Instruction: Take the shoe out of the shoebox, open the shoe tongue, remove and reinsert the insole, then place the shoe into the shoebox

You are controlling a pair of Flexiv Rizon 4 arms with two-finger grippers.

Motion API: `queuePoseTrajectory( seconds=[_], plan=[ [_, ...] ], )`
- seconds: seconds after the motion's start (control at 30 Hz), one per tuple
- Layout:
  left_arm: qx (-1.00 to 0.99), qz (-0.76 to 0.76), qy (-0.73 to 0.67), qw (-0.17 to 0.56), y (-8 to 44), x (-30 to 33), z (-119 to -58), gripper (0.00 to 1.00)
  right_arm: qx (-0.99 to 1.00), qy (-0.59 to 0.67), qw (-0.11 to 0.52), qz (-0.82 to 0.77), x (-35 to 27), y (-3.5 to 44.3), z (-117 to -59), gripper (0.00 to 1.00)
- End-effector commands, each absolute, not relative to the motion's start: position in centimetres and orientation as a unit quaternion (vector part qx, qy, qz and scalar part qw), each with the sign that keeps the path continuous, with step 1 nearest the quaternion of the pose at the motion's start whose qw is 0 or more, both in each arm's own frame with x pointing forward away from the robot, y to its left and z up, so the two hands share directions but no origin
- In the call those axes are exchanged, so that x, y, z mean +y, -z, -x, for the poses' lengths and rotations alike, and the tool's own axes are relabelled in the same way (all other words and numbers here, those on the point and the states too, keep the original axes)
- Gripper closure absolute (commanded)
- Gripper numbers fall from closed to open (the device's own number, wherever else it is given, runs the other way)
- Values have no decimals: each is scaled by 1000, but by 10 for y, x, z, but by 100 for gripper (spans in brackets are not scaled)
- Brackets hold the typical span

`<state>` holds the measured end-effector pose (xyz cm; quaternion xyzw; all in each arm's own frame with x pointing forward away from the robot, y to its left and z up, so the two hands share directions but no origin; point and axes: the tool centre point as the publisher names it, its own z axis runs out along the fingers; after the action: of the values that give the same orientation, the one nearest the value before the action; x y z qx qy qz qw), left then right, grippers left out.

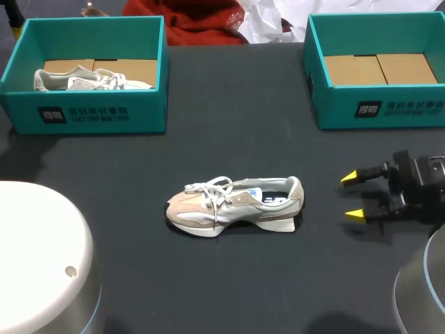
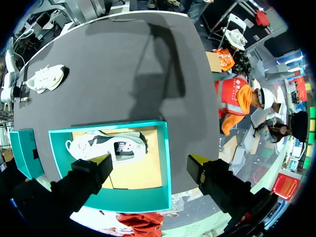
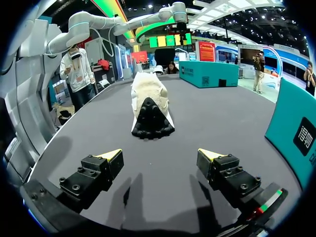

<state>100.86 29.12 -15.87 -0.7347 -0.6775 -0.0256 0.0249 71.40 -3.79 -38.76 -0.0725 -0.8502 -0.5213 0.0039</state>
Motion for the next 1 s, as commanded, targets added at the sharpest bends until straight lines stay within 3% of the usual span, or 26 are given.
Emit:
queuePoseTrajectory(
  seconds=[0.03,1.0],
  plan=[
    [-677,735,26,25,158,292,-1008,0,-851,520,1,73,-32,388,-712,0],
    [-677,735,26,25,158,292,-1008,0,-848,525,-10,72,5,388,-693,0]
  ],
)
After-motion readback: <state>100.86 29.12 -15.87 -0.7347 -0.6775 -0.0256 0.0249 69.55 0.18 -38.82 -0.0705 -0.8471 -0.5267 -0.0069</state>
